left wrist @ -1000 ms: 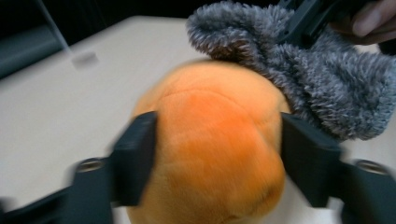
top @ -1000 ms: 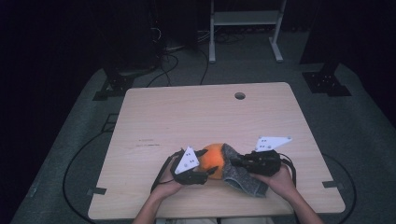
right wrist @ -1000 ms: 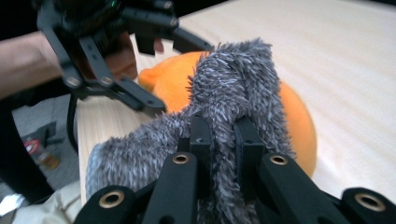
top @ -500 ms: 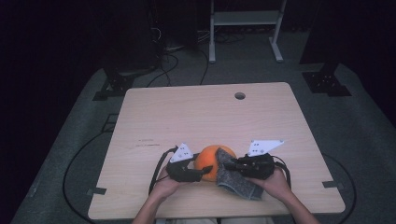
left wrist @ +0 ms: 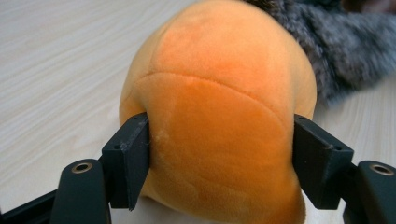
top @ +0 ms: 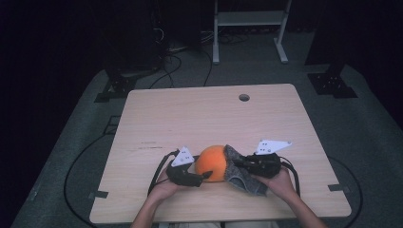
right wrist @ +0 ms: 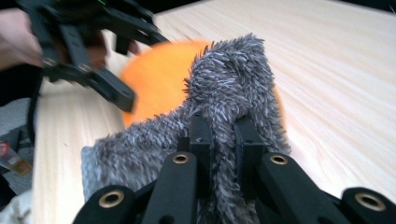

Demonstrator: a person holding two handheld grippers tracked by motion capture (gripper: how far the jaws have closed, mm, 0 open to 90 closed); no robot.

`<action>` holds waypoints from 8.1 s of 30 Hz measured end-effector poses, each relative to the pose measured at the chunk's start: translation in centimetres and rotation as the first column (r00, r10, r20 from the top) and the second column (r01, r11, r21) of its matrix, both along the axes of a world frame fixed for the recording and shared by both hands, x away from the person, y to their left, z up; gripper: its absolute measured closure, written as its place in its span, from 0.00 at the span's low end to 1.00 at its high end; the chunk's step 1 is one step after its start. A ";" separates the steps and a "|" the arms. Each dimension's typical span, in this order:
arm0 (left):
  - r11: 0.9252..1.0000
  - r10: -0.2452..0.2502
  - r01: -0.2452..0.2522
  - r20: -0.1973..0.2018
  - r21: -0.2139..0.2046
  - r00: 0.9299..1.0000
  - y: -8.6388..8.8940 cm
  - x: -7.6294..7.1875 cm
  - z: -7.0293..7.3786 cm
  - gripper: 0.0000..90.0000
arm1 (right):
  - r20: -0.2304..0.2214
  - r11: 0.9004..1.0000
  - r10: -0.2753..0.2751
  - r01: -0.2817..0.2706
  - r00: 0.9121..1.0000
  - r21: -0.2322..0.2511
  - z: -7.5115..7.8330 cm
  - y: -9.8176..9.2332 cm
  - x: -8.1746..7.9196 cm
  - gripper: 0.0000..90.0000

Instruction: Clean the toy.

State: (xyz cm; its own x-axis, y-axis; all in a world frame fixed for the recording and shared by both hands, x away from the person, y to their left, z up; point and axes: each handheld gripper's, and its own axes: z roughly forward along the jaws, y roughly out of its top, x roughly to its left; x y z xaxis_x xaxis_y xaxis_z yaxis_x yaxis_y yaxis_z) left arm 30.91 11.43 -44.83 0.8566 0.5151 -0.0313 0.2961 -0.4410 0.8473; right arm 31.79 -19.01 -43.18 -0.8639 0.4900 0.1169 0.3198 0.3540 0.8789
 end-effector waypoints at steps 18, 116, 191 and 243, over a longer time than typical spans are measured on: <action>0.999 -0.025 0.025 0.005 0.033 1.000 0.2 -0.6 -0.3 0.27 | -0.066 0.998 -0.064 0.062 0.996 -0.031 -0.8 -3.0 -0.8 0.89; 0.990 -0.076 0.053 0.179 0.130 0.981 -2.6 -2.8 1.3 0.40 | -0.007 0.999 0.015 -0.015 1.000 -0.050 2.3 1.0 -1.1 0.90; 0.993 -0.095 0.070 0.294 0.096 0.951 -6.0 -4.2 2.1 0.41 | 0.046 0.983 0.112 -0.104 0.993 -0.148 6.0 1.1 -2.9 0.90; 0.986 -0.138 0.117 0.187 0.122 0.973 -4.4 -3.7 1.1 0.34 | 0.041 0.978 0.116 -0.107 0.992 -0.181 5.2 1.1 -2.1 0.90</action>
State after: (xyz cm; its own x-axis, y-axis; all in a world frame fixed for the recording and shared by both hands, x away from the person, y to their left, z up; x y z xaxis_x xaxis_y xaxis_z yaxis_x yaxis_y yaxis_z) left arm 27.16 7.01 -43.77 0.8994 0.3923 0.1930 0.0658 -0.5579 0.8273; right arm 29.74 -17.92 -38.02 -0.9169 0.3989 -0.0092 0.2257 0.5375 0.8125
